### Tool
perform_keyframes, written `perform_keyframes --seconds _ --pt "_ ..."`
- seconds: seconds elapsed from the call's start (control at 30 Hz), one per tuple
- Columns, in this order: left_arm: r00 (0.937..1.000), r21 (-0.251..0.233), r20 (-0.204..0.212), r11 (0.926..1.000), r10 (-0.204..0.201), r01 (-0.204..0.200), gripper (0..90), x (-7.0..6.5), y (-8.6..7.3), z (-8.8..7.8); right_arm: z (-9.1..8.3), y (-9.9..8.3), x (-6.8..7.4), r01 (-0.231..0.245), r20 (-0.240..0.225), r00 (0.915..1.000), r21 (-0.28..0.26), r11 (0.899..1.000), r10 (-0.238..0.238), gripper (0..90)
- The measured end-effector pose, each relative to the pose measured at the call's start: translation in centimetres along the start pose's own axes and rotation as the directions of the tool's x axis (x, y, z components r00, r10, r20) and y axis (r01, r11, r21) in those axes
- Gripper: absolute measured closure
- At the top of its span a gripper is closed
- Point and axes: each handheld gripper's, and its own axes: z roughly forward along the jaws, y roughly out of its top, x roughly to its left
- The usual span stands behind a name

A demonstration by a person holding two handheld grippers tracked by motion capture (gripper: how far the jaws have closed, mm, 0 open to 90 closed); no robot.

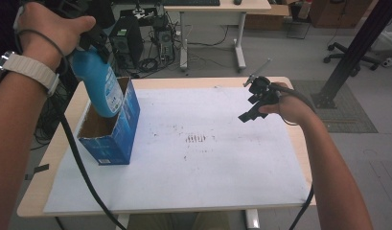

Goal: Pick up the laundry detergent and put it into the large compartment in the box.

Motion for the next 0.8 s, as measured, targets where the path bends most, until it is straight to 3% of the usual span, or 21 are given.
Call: perform_keyframes --seconds 0.57,0.8 --pt "0.9972 -0.005 -0.013 0.9973 -0.073 0.073 37.4 2.6 -0.4 0.7 0.0 0.0 0.0 -0.001 0.000 1.0000 0.001 1.000 0.001 10.8" --pt "0.9965 -0.003 -0.032 0.9970 -0.078 0.078 37.4 3.1 -0.5 1.2 0.2 0.2 0.0 0.002 -0.001 1.0000 0.000 1.000 -0.002 10.8"
